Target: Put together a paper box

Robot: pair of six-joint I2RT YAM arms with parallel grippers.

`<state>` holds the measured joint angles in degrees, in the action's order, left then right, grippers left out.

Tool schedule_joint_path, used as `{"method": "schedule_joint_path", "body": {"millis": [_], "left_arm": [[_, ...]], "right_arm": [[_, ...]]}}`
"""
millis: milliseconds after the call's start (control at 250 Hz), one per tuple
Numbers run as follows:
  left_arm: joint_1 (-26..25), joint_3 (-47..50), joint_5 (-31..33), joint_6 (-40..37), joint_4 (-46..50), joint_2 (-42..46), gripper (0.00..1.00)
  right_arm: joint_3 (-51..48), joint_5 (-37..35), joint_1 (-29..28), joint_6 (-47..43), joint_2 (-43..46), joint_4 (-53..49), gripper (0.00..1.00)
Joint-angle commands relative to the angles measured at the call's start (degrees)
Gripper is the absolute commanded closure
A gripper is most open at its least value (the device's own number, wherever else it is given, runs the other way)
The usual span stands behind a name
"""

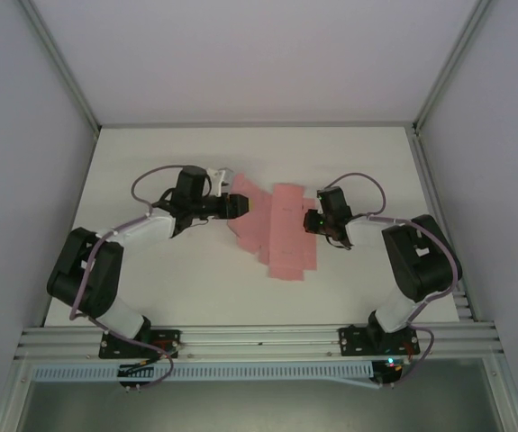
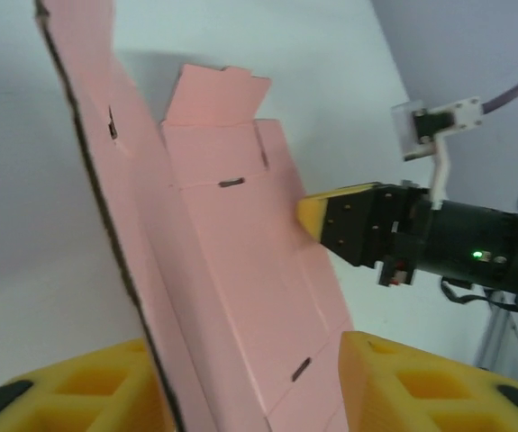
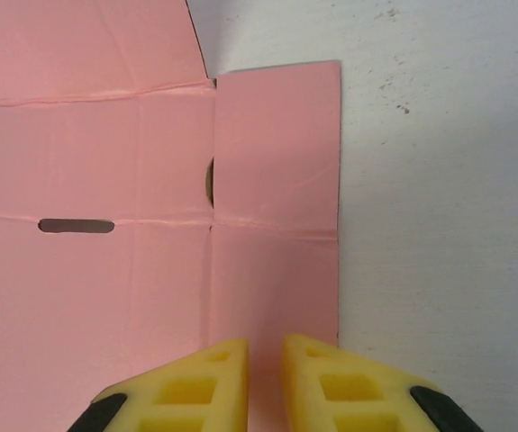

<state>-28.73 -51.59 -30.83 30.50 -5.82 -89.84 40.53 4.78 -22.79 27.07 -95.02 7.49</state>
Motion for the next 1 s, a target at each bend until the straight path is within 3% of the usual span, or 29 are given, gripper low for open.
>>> {"method": "schedule_joint_path", "body": {"millis": [0,80,176,411,611,763,998], "left_arm": [[-0.99,-2.75,6.82,-4.29,9.40,0.30,0.60],[-1.24,-2.95,8.02,-4.96,10.48,1.27,0.78],[-1.19,-3.33,8.84,-5.83,10.36,2.84,1.00],[-1.23,-3.57,7.63,-7.31,6.48,11.04,1.00],[-1.23,-2.88,3.40,-5.42,2.01,21.58,1.00],[-1.15,-1.88,-0.88,-3.43,-2.34,28.38,1.00],[-1.22,-1.51,-5.34,0.37,-6.76,33.36,1.00]], "right_arm": [[-2.83,-0.55,-0.33,-0.12,-0.94,-10.96,0.78],[-2.02,0.12,-0.33,-0.26,0.95,-11.54,0.78],[-0.10,0.65,-0.25,-0.65,5.75,-13.73,0.70],[1.67,5.06,3.00,-2.04,21.86,-17.32,0.37],[-4.36,22.64,11.18,-1.16,36.14,-7.46,0.01],[-8.18,30.97,13.70,0.81,41.05,1.79,0.01],[-10.06,46.00,15.37,7.38,36.56,18.96,0.11]]}}
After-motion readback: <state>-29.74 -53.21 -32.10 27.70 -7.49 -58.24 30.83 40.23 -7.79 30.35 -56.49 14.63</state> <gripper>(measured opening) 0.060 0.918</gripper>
